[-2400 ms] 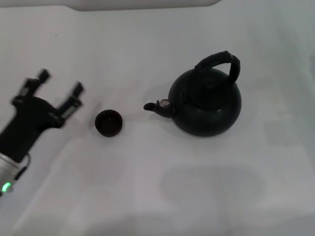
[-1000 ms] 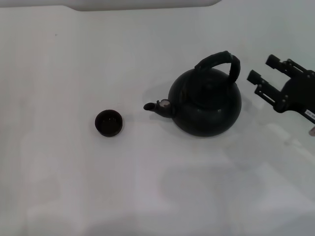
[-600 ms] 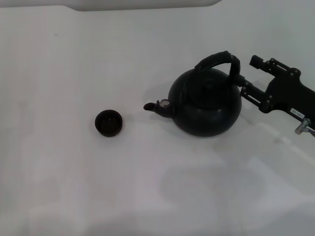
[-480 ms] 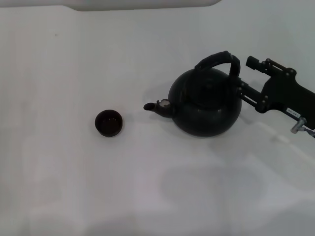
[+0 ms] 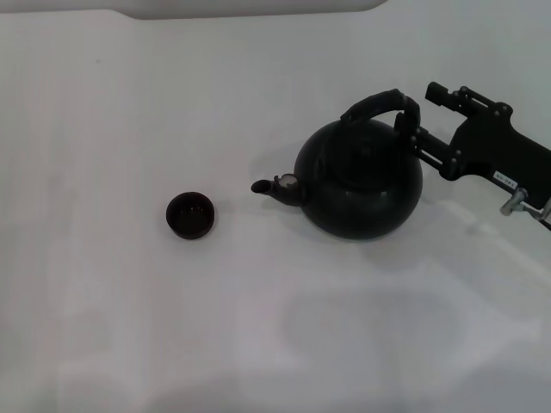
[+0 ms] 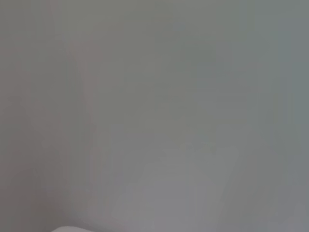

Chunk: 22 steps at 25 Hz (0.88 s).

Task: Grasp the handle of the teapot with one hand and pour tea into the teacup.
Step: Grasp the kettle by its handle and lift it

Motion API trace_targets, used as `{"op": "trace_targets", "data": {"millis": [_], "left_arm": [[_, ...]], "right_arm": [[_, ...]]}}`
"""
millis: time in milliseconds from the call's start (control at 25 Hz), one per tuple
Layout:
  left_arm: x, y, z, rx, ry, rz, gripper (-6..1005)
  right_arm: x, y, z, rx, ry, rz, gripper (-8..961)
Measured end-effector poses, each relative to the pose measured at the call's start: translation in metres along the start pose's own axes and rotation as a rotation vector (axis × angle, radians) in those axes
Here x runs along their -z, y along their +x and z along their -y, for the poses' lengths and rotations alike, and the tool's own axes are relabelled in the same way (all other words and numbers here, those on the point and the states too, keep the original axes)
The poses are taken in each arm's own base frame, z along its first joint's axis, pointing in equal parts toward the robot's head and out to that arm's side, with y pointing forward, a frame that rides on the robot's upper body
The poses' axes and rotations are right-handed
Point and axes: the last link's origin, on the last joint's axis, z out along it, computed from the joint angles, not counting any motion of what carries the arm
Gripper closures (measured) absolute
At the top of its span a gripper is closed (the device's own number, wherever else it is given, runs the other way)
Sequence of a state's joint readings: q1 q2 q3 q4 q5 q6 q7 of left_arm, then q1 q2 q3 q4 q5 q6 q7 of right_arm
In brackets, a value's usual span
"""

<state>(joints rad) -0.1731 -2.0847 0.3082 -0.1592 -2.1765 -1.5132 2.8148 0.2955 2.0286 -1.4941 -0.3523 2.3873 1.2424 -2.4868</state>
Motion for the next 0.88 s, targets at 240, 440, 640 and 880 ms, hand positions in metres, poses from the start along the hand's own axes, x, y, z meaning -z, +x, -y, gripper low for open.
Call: {"op": "trace_targets", "data": {"millis": [240, 440, 640, 880], "left_arm": [[-0.001, 0.0, -0.001, 0.001, -0.003, -0.003, 113], [-0.001, 0.0, -0.001, 0.001, -0.003, -0.003, 113], [-0.001, 0.001, 0.0, -0.001, -0.003, -0.005, 112], [-0.003, 0.002, 0.0, -0.004, -0.006, -0.008, 112]], "right_arm": [[-0.009, -0.003, -0.001, 0.011, -0.02, -0.005, 318], [-0.014, -0.003, -0.001, 0.006, -0.013, -0.012, 318], [-0.013, -0.003, 0.0, 0.006, -0.008, -0.014, 325], [-0.014, -0.004, -0.001, 0.008, -0.017, -0.011, 643]]}}
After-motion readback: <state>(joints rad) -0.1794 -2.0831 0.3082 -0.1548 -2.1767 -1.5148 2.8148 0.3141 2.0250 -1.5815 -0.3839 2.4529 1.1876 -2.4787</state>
